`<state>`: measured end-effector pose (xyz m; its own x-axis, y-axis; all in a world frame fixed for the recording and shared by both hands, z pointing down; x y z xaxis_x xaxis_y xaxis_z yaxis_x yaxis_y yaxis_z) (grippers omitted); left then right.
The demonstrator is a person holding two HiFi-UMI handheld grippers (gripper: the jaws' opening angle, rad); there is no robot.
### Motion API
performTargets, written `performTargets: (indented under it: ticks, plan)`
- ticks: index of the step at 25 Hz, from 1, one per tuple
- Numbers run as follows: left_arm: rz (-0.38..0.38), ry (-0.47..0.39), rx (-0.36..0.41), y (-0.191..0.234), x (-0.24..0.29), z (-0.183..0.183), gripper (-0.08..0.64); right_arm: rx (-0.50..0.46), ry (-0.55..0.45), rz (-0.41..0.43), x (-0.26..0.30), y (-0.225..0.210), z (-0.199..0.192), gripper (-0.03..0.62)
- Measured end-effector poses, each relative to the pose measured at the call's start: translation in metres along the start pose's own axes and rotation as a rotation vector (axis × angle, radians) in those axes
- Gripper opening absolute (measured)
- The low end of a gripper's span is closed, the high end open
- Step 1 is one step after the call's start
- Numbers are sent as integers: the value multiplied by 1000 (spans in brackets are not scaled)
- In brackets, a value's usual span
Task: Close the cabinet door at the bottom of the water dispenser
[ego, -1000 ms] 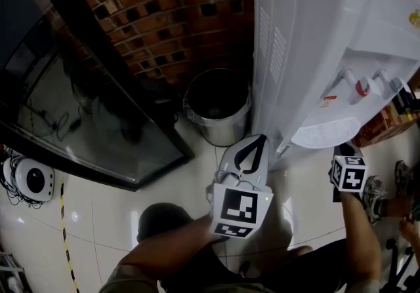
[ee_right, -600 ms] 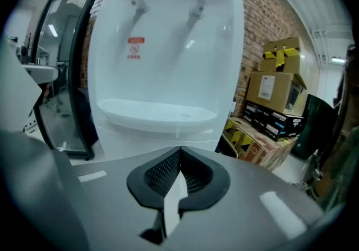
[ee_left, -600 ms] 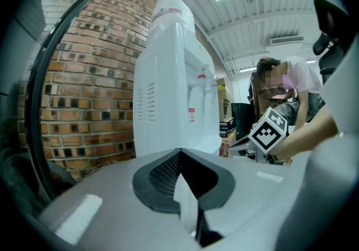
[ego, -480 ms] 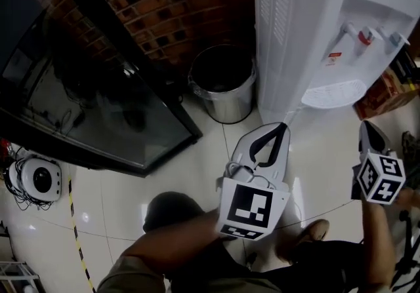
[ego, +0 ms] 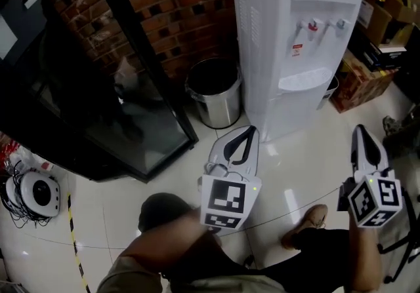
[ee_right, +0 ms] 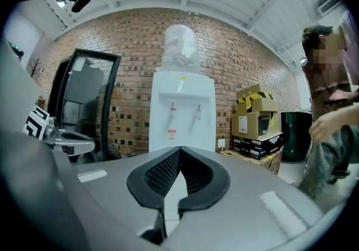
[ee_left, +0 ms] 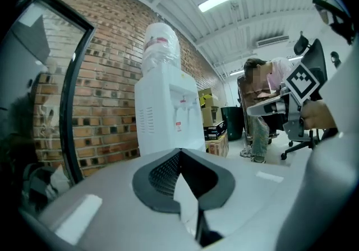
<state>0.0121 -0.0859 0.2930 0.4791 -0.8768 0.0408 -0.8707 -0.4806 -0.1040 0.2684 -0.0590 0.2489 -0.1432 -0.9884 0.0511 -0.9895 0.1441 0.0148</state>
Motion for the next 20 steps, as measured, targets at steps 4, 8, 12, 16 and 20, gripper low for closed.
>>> performTargets:
  ticks: [4,8,12,16,20]
  plan:
    - [49,-6,16,8,-20,6,0,51,2,96,-30,39,-10,14]
    - [47,-34,-10,2,-39,28,0,50,14,236,-36,81,-13,14]
    - [38,-25,-50,-12,-61,8,0,86,29,305,-39,103,-4,14]
    - [42,-38,35,1,-77,17,0,62,11,348,-36,123,2,12]
    - [108,-2,-50,19,-85,-4,0,37,36,338,-26,127,-6,12]
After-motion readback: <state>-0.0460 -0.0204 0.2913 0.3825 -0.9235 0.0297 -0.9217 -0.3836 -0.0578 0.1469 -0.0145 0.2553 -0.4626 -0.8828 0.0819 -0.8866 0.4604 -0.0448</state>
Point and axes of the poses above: the fingertips, and each gripper's own axes: x forward along the fingers, y to its left, z out of its top, the point moved 4 cm from there along -x, backward along the fingers, and after that the axes turned 5 degrees about -y, right-handed, at the moved point
